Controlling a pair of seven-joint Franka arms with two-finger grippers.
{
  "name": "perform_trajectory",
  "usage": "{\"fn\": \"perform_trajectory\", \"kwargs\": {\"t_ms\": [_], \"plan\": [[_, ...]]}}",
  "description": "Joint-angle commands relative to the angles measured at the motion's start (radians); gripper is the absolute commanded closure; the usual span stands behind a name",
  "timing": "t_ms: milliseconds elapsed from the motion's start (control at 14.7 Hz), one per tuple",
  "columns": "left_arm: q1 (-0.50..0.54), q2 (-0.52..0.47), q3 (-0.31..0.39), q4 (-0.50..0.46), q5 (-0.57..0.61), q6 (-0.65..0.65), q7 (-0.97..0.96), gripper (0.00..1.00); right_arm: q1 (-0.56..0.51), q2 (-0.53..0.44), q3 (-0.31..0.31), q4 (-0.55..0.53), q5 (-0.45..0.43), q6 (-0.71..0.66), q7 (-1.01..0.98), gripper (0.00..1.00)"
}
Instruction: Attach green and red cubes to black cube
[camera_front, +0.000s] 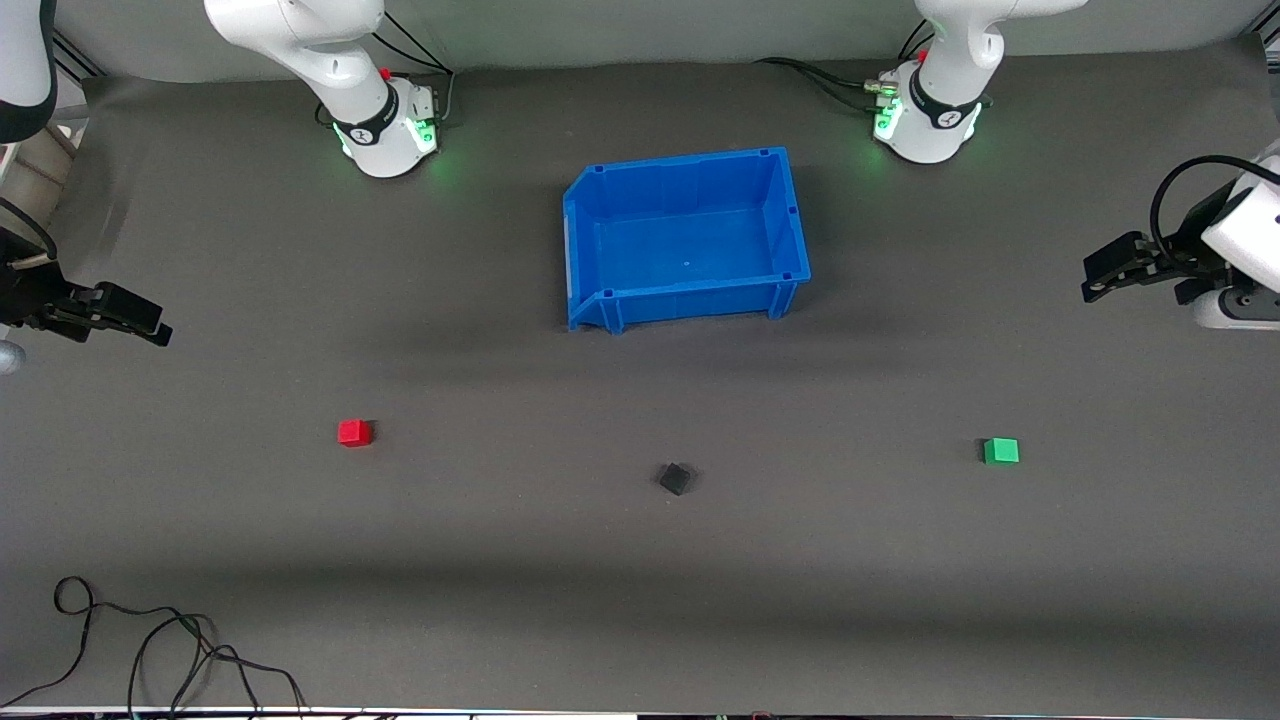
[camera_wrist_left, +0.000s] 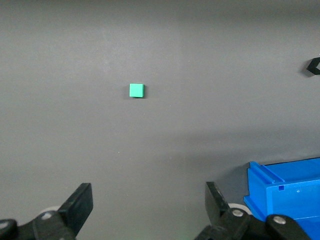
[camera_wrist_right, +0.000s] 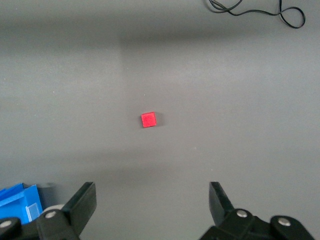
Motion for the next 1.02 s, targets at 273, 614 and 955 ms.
{"fn": "perform_trajectory", "kwargs": {"t_ms": [273, 614, 955], "plan": [[0.001, 0.000, -0.002, 0.010, 0.015, -0.012, 0.012, 0.00, 0.003, 0.011, 0.000, 0.021, 0.032, -0.017, 0.021, 0.00], [0.000, 0.002, -0.004, 0.010, 0.037, -0.017, -0.007, 0.00, 0.003, 0.011, 0.000, 0.019, 0.030, -0.018, 0.015, 0.00], [0.000, 0.004, -0.004, 0.008, 0.035, -0.012, -0.339, 0.00, -0.002, 0.022, -0.002, 0.012, 0.026, -0.020, 0.002, 0.00]]}}
